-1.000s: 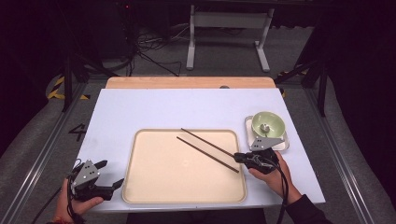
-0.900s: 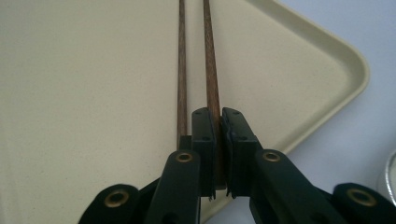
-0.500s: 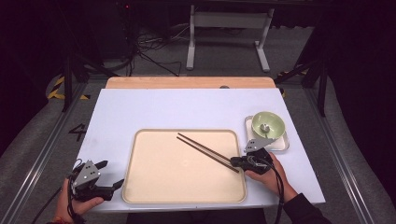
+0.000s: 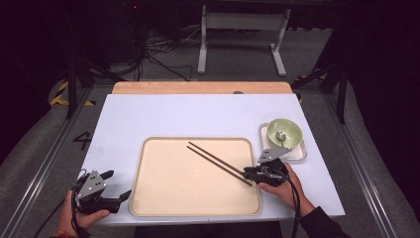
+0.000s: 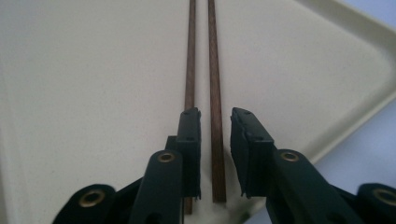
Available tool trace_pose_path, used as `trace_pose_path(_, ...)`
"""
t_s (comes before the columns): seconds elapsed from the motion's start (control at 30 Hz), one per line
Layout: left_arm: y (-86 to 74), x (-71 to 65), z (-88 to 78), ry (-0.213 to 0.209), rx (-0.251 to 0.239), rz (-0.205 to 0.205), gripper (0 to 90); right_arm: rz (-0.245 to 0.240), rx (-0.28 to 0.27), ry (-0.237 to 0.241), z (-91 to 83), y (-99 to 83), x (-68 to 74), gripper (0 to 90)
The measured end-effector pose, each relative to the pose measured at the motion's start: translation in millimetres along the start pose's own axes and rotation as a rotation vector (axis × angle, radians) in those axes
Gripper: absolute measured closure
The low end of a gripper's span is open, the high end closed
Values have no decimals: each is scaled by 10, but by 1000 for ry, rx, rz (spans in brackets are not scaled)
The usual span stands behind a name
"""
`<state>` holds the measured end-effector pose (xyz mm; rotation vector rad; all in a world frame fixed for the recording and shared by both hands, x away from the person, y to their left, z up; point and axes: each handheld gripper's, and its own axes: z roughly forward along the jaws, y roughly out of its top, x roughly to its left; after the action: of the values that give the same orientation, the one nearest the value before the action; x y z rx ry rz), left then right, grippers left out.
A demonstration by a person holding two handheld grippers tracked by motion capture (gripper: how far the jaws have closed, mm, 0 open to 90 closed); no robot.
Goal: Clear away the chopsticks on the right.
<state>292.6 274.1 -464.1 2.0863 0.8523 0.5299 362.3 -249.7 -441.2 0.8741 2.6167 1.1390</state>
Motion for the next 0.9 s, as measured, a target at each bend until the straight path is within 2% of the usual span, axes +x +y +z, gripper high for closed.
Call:
trace_pose_path(0.07, 1, 1, 3, 0, 0, 1, 116, -5, -5, -3, -3, 16, 4, 720)
trace_pose_path(0.13, 1, 5, 3, 2, 6, 0, 116, -21, -20, -22, 5, 99, 39, 655)
trace_pose_path(0.17, 1, 5, 3, 2, 6, 0, 116, -21, -20, -22, 5, 99, 39, 655)
trace_pose_path(0.2, 2, 4, 8, -1, 4, 0, 116, -49, -33, -32, 70, 226, 94, 591)
trace_pose_path(0.27, 3, 5, 8, -1, 8, 1, 116, -73, -30, -42, 148, 323, 140, 548)
trace_pose_path(0.33, 1, 0, 9, -4, 2, -1, 116, -107, -24, -44, 264, 445, 192, 524)
trace_pose_path(0.4, 1, -2, 8, -2, 3, 0, 116, -110, -19, -45, 328, 510, 210, 509)
trace_pose_path(0.47, -2, -3, 3, -2, 2, -2, 117, -142, 1, -54, 549, 716, 242, 499)
trace_pose_path(0.57, -11, 9, -1, -4, 3, -4, 117, -156, 40, -46, 753, 847, 237, 501)
trace_pose_path(0.63, -14, 12, -1, -5, 2, -7, 117, -177, 77, -62, 862, 893, 232, 513)
trace_pose_path(0.73, -12, 10, -1, -5, 0, -6, 117, -178, 119, -85, 995, 932, 200, 519)
trace_pose_path(0.77, -11, 8, -1, -5, 1, -6, 117, -165, 113, -90, 1018, 944, 186, 529)
trace_pose_path(0.87, -10, 10, 6, -8, 1, -5, 116, -140, 116, -87, 1027, 963, 156, 625)
trace_pose_path(0.9, -10, 10, 7, -8, 1, -5, 117, -129, 119, -73, 1020, 958, 144, 677)
